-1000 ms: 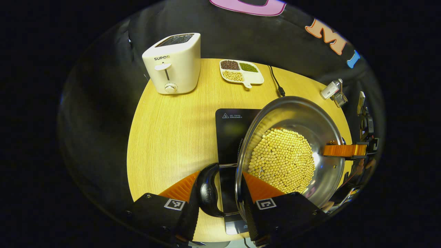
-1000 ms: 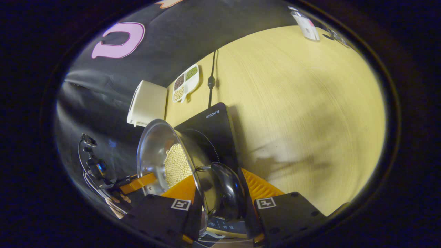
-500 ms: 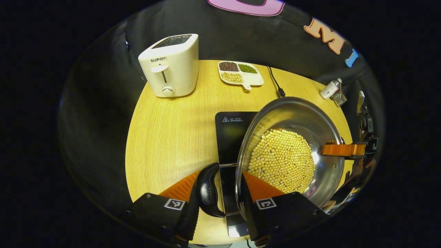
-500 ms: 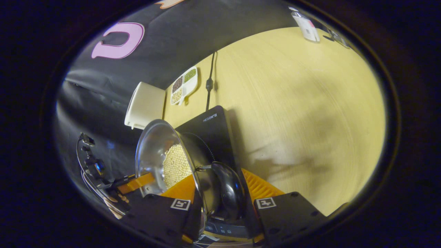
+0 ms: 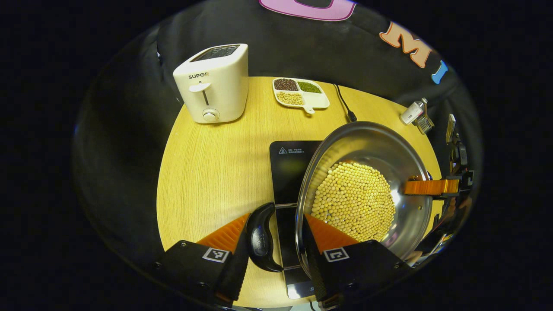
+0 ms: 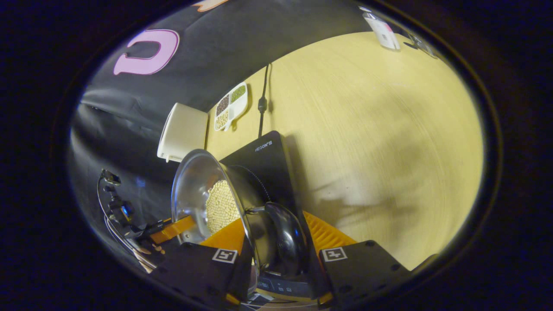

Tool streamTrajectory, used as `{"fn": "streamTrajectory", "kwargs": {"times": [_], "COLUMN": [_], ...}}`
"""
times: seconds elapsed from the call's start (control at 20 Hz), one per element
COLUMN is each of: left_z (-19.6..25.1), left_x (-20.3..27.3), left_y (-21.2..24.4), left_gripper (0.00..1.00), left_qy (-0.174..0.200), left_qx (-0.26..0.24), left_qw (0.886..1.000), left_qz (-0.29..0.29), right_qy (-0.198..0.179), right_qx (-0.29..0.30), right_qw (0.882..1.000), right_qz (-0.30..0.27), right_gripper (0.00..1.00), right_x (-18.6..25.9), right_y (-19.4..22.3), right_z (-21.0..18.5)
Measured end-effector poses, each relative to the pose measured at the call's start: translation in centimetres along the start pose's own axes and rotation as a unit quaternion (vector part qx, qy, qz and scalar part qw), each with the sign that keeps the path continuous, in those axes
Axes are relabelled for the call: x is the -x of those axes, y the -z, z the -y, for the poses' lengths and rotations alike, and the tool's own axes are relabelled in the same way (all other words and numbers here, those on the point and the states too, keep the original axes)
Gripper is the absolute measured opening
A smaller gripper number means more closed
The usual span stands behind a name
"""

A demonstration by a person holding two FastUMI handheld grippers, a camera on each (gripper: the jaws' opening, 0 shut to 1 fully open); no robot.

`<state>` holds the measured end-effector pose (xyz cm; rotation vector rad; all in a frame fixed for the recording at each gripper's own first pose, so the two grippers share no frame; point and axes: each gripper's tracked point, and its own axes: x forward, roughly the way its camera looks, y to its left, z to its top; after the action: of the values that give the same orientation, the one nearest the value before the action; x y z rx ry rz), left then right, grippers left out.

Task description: First push the handle of the pot to place it horizontally, then grasp the pot with both hands and set it on the induction cooktop.

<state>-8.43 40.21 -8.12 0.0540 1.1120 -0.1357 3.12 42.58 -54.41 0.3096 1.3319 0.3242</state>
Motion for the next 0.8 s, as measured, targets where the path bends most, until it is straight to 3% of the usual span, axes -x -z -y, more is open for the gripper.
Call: {"fn": "streamTrajectory", "kwargs": {"times": [0.05,0.15,0.2,0.25,0.3,0.35,0.4,0.5,0.55,0.6,0.65,0.8], "left_z": [-0.1,-0.2,-0.7,-1.1,-1.3,-0.9,-0.4,0.4,0.7,1.0,1.3,2.7], "left_x": [0.0,0.2,0.4,1.1,1.5,1.6,2.2,3.1,3.6,4.1,4.6,6.4], "left_y": [0.0,0.0,0.0,-0.8,-0.6,-0.5,-0.6,-0.1,0.4,0.7,1.0,1.6], "left_gripper": [0.65,0.70,0.75,0.77,1.00,1.00,0.98,0.98,0.98,0.98,0.98,0.98], "left_qy": [-0.004,-0.012,-0.026,-0.044,-0.050,-0.053,-0.051,-0.048,-0.052,-0.055,-0.060,-0.072], "left_qx": [-0.001,-0.005,-0.007,-0.003,0.002,0.012,0.020,0.027,0.030,0.030,0.032,0.038], "left_qw": [1.000,1.000,1.000,0.999,0.998,0.998,0.997,0.997,0.997,0.997,0.997,0.996], "left_qz": [0.001,0.005,0.009,0.016,0.028,0.039,0.047,0.049,0.044,0.039,0.037,0.034], "right_qy": [-0.003,0.004,0.008,0.009,0.008,0.006,0.008,0.018,0.020,0.019,0.018,0.019], "right_qx": [-0.005,-0.006,-0.005,0.002,0.012,0.020,0.029,0.043,0.044,0.044,0.042,0.033], "right_qw": [1.000,1.000,1.000,1.000,1.000,1.000,0.999,0.998,0.997,0.997,0.996,0.994], "right_qz": [-0.001,-0.006,-0.002,0.006,0.014,0.022,0.027,0.048,0.057,0.066,0.075,0.100], "right_gripper": [0.53,0.58,0.66,0.83,1.00,0.93,1.00,1.00,0.94,0.94,1.00,1.00], "right_x": [0.1,0.0,0.0,1.2,1.2,1.7,2.6,4.6,5.6,6.8,7.9,11.6], "right_y": [0.1,0.7,0.7,0.5,0.7,0.7,0.9,0.5,0.4,0.2,0.0,-0.4], "right_z": [-0.1,0.5,0.7,0.8,0.9,0.9,1.1,1.7,2.0,2.2,2.5,3.9]}}
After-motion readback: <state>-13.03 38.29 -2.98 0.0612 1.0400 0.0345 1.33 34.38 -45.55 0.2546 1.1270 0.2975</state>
